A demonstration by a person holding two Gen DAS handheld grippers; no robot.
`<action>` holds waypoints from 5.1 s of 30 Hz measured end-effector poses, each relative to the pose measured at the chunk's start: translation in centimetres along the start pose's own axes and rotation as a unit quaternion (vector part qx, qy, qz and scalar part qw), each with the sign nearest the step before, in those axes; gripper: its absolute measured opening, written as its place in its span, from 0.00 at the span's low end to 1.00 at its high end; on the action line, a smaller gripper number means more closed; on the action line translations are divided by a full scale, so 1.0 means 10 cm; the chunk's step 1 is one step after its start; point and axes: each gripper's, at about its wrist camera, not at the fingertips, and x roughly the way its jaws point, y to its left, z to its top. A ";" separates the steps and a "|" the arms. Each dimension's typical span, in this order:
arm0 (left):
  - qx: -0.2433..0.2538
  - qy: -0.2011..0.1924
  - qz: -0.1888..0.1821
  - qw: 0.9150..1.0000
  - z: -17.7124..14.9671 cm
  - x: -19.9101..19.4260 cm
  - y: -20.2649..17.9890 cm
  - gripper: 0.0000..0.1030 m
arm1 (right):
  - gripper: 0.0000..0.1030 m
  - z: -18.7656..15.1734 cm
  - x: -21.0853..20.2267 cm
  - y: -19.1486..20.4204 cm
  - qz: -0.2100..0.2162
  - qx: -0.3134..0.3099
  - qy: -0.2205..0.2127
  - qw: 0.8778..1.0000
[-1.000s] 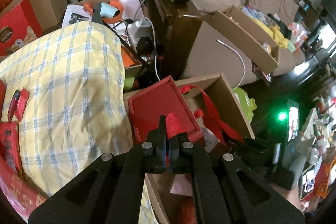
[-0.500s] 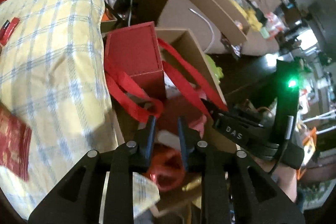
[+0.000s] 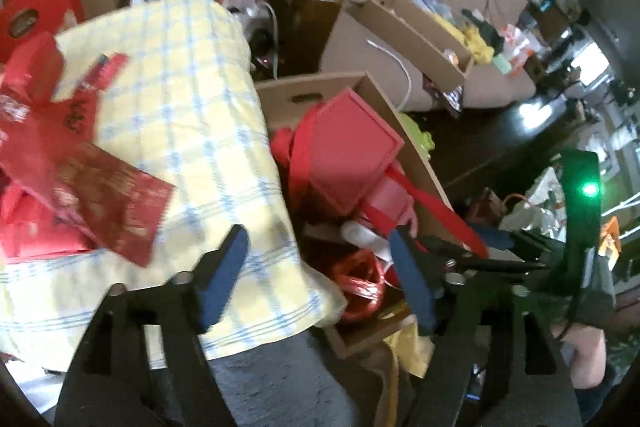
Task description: Organize objects
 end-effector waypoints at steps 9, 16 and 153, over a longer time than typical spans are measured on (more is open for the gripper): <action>-0.034 -0.040 -0.084 0.995 0.05 -0.33 0.14 1.00 | 0.83 0.23 -0.44 -0.22 -0.011 0.109 -0.058 0.992; -0.142 0.040 -0.232 0.961 0.11 -0.06 0.35 1.00 | 0.88 0.06 -0.27 -0.49 0.199 0.257 -0.068 0.943; -0.252 -0.173 0.079 0.949 -0.60 -1.14 3.73 0.89 | 0.97 0.49 0.43 3.13 0.101 -0.286 -0.221 0.927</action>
